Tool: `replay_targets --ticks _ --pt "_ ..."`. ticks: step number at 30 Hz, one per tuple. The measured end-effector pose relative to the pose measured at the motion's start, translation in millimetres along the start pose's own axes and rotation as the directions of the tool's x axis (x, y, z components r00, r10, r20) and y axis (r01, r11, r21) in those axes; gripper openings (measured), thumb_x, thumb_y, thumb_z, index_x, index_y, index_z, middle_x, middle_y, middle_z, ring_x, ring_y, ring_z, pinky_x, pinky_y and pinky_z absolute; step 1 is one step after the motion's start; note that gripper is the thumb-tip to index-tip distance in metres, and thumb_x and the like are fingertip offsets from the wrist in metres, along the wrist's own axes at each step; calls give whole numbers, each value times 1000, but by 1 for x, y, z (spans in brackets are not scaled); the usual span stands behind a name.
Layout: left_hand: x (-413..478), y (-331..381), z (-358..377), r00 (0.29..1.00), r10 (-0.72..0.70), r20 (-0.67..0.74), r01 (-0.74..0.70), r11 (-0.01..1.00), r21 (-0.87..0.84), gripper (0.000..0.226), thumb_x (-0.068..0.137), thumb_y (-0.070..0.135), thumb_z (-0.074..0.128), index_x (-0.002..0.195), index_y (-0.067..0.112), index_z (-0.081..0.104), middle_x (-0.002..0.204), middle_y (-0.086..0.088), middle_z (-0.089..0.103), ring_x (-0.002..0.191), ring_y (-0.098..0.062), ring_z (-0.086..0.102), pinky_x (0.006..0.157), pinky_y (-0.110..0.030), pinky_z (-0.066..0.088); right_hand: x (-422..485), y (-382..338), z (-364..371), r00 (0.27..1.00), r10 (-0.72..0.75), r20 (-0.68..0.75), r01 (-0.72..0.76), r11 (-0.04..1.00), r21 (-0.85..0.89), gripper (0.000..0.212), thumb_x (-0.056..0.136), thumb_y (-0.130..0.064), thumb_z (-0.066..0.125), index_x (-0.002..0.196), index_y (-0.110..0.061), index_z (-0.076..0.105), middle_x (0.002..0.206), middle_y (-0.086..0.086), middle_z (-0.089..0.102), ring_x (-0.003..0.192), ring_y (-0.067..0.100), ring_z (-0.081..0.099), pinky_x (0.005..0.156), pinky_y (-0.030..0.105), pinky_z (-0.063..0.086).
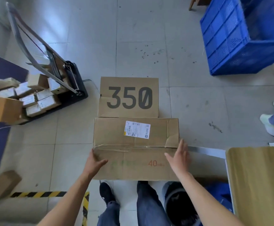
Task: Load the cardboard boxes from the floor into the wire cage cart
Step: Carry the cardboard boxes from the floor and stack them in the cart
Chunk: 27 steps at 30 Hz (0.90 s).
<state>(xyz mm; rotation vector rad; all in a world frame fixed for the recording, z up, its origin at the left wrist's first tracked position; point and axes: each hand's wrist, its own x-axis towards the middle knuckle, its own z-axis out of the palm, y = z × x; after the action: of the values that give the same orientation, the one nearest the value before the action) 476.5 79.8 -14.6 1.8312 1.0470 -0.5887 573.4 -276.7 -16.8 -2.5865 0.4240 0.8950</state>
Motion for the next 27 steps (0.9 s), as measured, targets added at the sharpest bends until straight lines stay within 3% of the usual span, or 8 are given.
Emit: replay_targets --ticks 3,5,8,13,18,22,25,27 --pt "13 -2 3 996 -91 7 92 994 -57 85 75 7 86 144 6 37 137 -17 55 119 -32 58 103 -46 47 21 10 3 973 157 170 -206 922 328 112 89 -38 73 159 -17 -12 168 10 7 149 36 25 114 51 31" --pt "18 -4 6 990 -133 -36 128 985 -116 82 75 9 86 142 7 41 133 -15 58 114 -30 59 101 -47 49 33 14 5 945 195 264 -282 895 347 108 90 -39 73 160 -10 -4 167 12 11 151 33 22 118 48 27" --pt "15 -3 10 975 -200 -101 173 958 -228 70 75 12 87 134 12 50 127 -13 63 107 -27 62 94 -43 51 40 13 4 941 192 279 -290 881 373 103 90 -35 73 159 -6 3 166 14 17 151 32 22 120 46 26" --pt "-21 -2 -6 946 -237 -221 143 917 -373 67 74 29 87 132 18 54 123 -5 65 108 -25 62 94 -46 51 15 -12 -28 988 91 127 -136 903 408 97 84 -39 78 156 -6 22 160 15 32 145 32 34 117 48 32" --pt "-96 -9 -69 897 -208 -391 33 911 -411 53 73 46 84 116 34 56 109 12 65 100 -13 63 79 -32 49 -31 -73 -70 989 -105 105 67 948 312 97 80 -56 73 154 -11 30 156 13 39 141 32 40 113 52 37" --pt "-166 -30 -141 789 -258 -558 43 929 -368 72 73 57 80 134 28 55 121 7 61 107 -20 58 95 -45 47 -88 -145 -81 940 -280 194 204 919 338 85 84 -51 72 150 -12 35 150 12 45 135 32 46 110 52 40" --pt "-228 -60 -191 702 -307 -642 27 913 -407 81 74 58 78 141 25 48 135 -4 59 116 -28 57 97 -48 44 -148 -197 -82 881 -428 204 327 860 391 58 83 -45 74 130 -22 47 130 1 56 124 25 53 103 44 44" --pt "-275 -86 -217 631 -348 -693 10 897 -441 88 73 62 78 145 24 45 143 -6 55 123 -31 54 98 -48 41 -192 -228 -80 829 -527 188 425 811 401 53 81 -43 75 123 -24 49 122 -4 60 121 24 57 100 40 44"
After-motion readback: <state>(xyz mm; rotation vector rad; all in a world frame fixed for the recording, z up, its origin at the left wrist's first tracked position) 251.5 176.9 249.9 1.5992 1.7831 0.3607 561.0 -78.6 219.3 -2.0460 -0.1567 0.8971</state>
